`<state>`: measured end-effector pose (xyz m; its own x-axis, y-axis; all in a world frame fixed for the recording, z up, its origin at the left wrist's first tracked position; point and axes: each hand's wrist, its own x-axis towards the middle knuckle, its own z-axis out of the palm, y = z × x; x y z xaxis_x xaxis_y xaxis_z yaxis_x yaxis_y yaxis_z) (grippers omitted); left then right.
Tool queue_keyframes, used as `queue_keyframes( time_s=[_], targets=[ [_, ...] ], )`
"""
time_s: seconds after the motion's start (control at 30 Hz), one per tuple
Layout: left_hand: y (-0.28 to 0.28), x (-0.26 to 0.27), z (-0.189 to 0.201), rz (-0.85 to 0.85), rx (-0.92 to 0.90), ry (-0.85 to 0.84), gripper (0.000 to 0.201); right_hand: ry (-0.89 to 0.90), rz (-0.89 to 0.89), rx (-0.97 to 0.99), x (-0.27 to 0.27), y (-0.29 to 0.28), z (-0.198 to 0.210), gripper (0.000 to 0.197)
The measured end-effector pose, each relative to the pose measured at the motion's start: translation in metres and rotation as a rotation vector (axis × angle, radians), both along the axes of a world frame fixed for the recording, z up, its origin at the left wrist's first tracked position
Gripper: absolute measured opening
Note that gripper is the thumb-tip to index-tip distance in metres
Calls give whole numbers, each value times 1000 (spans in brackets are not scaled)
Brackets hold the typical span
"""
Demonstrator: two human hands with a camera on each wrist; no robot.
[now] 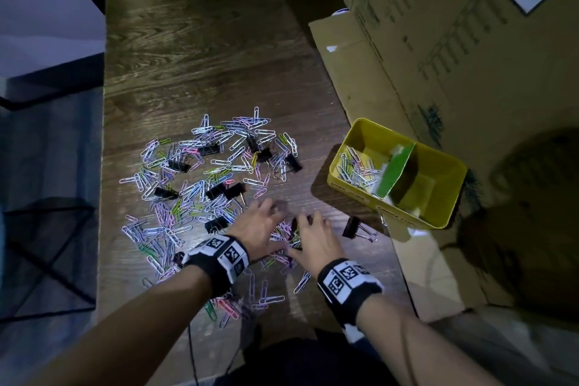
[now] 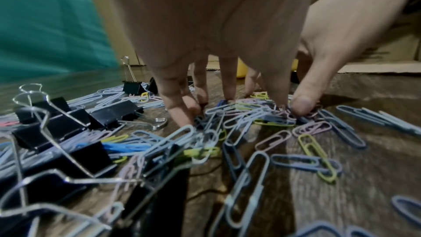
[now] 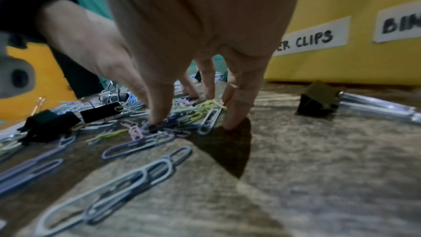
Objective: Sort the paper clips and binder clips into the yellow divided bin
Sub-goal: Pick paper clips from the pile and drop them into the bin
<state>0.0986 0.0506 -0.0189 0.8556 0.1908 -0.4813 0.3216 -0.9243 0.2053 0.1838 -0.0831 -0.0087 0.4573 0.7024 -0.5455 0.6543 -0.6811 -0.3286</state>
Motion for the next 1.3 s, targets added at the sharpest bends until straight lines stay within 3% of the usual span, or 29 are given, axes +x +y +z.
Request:
queue_keyframes(
  time_s=[0.17, 0.3, 0.53, 0.77, 1.0, 1.1, 1.3],
  targets=[
    [-10, -1, -2, 221, -175, -95, 45, 84, -53, 70, -2, 5, -9, 52],
    [-7, 2, 3, 429, -261, -170, 28, 203, -225, 128, 2, 2, -13, 37],
    [7, -3, 10, 677, -474, -122, 7, 468, -440, 274, 20, -7, -23, 29],
    [24, -12, 19, 993, -799, -174, 12, 587, -582, 514, 31, -24, -9, 30],
    [39, 12, 57, 1090, -1056, -296, 21, 745, -762, 730, 41, -42, 36, 28],
    [38, 44, 82, 1036, -1170, -387, 8, 728, -798, 870, 49, -46, 65, 28],
    [18, 125, 126, 932, -1375, -588, 12, 648, -900, 1131, 68, -55, 101, 25]
  ],
)
